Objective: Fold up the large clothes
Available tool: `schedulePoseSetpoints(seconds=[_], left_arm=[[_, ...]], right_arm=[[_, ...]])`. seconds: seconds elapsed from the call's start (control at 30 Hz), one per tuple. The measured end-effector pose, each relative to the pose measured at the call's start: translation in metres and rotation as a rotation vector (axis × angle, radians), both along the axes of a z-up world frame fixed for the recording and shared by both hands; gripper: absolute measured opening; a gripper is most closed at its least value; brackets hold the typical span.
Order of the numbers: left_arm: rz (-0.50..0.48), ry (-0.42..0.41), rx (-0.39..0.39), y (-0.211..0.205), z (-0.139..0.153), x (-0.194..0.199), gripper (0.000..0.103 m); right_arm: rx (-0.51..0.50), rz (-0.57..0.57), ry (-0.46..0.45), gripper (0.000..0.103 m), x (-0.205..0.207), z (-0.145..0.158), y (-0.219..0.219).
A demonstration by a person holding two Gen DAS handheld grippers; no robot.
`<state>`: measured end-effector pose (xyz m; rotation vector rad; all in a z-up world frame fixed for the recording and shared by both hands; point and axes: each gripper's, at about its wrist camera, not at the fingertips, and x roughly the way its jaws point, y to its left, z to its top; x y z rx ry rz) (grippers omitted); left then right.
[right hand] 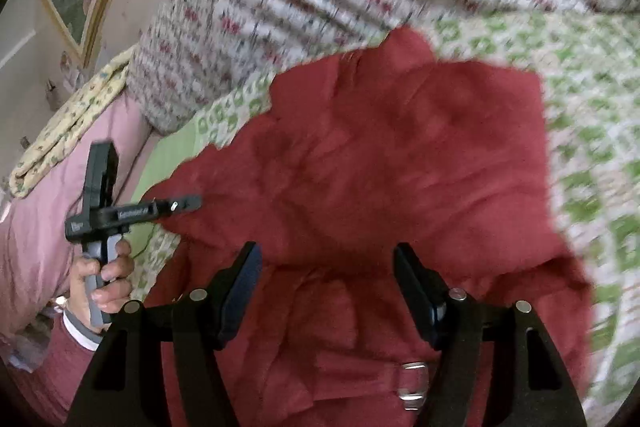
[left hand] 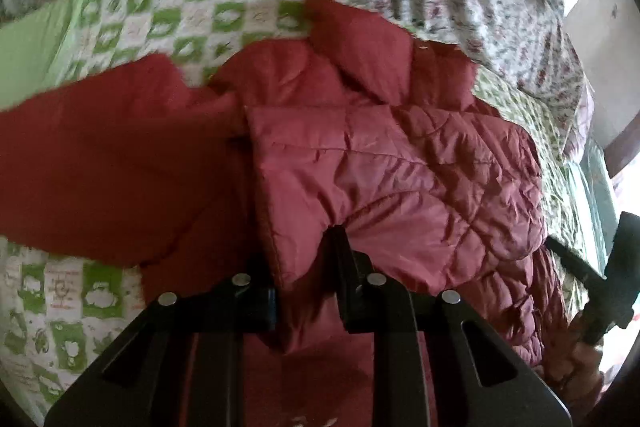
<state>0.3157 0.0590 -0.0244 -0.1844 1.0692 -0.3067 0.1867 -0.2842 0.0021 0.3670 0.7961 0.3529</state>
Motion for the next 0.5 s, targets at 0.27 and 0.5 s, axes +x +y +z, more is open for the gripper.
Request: schedulePoseSetpoints(seconds=[0.27,0.5], left_arm=[[0.003,0.01,0.008,0.003,-0.005,-0.007,0.029],[0.036,-0.12,-0.053,0.005,0.038,-0.033,0.03]], right_arm=[[-0.126,-0.104,0.003,0.071,0.048,0.001,-0.018],[-0.251,-0.11,0.108,0.07,0.065,-0.05,-0.014]])
